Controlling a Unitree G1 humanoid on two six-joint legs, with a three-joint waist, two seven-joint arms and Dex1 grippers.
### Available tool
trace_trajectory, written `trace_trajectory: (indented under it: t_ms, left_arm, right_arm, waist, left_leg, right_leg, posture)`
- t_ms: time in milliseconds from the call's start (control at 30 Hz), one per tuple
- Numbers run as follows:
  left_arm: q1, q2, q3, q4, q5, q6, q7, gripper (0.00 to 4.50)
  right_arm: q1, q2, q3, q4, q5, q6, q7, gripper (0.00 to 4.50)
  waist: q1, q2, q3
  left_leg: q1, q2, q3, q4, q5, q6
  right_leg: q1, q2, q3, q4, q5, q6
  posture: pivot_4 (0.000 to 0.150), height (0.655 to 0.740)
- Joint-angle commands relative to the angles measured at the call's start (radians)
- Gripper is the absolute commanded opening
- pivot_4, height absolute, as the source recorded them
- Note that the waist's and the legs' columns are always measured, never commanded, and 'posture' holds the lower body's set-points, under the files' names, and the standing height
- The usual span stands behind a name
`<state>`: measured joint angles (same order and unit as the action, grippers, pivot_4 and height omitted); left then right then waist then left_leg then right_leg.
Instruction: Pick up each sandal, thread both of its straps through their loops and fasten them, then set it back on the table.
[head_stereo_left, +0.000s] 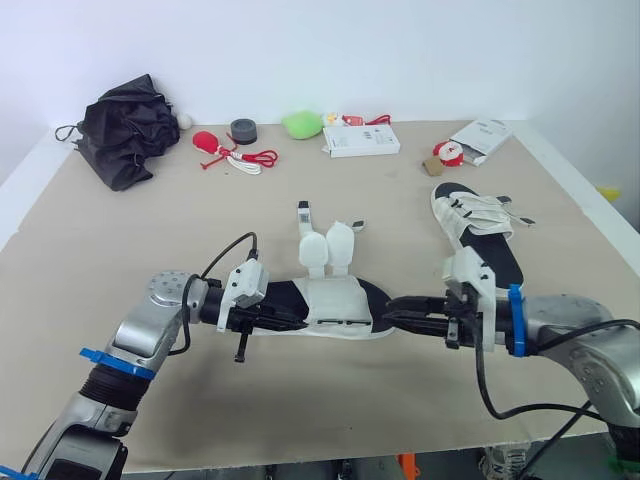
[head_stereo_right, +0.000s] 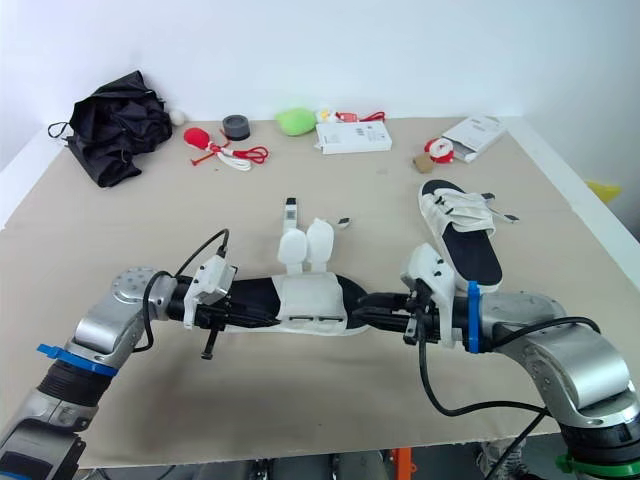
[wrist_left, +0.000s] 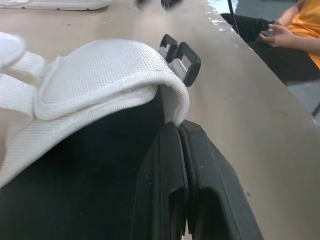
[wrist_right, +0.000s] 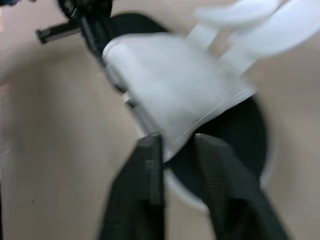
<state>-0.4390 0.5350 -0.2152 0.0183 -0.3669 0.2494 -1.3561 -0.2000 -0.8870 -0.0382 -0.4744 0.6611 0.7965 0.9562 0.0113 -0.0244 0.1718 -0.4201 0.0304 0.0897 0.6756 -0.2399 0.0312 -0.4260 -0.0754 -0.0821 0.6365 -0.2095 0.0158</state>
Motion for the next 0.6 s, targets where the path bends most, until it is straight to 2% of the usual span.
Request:
trace_trajectory:
  t_ms: [33,200,400,600]
  left_arm:
    - [0.012,-0.002,0.005,-0.050,-0.001,0.001,0.030,0.00]
    - [0.023,0.011,0.006,-0.055,0.001,-0.005,0.033,0.00]
    - [0.021,0.044,0.017,-0.049,-0.001,-0.019,0.014,0.00]
    - [0.005,0.059,0.019,-0.014,0.020,-0.058,0.007,0.00]
  right_arm:
    - [-0.038,-0.033,0.038,0.037,-0.038,-0.053,0.073,0.03]
    - [-0.091,-0.029,0.105,0.133,-0.101,-0.107,0.130,0.03]
    - [-0.239,0.011,0.213,0.291,-0.222,-0.150,0.148,0.03]
    - [-0.322,0.054,0.308,0.321,-0.300,-0.167,0.175,0.03]
  waist:
    - [0.000,0.000,0.000]
    - [0.000,0.000,0.000]
    - [-0.004,0.000,0.000]
    - [-0.003,0.000,0.000]
  left_leg:
    - [0.000,0.000,0.000,0.000,0.000,0.000]
    - [0.000,0.000,0.000,0.001,0.000,0.000]
    - [0.000,0.001,0.001,0.002,0.001,0.000]
    - [0.000,0.001,0.001,0.002,0.001,-0.001]
  right_leg:
    - [0.000,0.000,0.000,0.000,0.000,0.000]
    - [0.000,0.000,0.000,0.000,0.001,0.000]
    - [0.000,0.001,0.001,0.000,0.002,-0.001]
    - [-0.001,0.001,0.000,0.001,0.003,-0.002]
  posture:
    - [0.150,0.7400]
    - [0.150,0.7400]
    - [0.150,0.7400]
    - [0.150,0.7400]
